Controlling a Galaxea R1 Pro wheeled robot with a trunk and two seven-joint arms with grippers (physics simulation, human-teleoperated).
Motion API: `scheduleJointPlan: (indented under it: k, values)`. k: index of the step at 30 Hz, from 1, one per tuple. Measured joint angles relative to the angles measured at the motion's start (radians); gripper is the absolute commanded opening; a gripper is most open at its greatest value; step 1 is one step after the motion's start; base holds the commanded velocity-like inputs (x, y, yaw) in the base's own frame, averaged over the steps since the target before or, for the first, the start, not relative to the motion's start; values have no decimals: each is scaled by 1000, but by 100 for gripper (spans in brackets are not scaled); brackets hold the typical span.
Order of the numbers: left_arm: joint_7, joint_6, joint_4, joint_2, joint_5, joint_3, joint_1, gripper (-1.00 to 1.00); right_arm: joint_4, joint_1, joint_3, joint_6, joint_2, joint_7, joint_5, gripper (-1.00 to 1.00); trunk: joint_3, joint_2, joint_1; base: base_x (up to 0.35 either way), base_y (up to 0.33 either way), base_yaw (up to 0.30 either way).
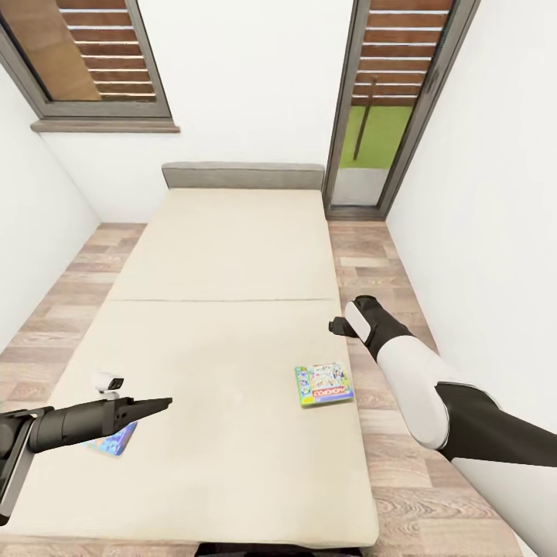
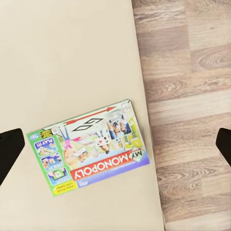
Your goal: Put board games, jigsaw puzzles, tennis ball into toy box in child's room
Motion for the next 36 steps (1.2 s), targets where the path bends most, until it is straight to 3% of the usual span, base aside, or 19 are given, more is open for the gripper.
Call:
scheduleJointPlan:
  k: [36]
  values:
    - [0,0,0,0,0,0,0,100,0,0,1,-2,0,0,1,100,-60,0,0,0,0,0]
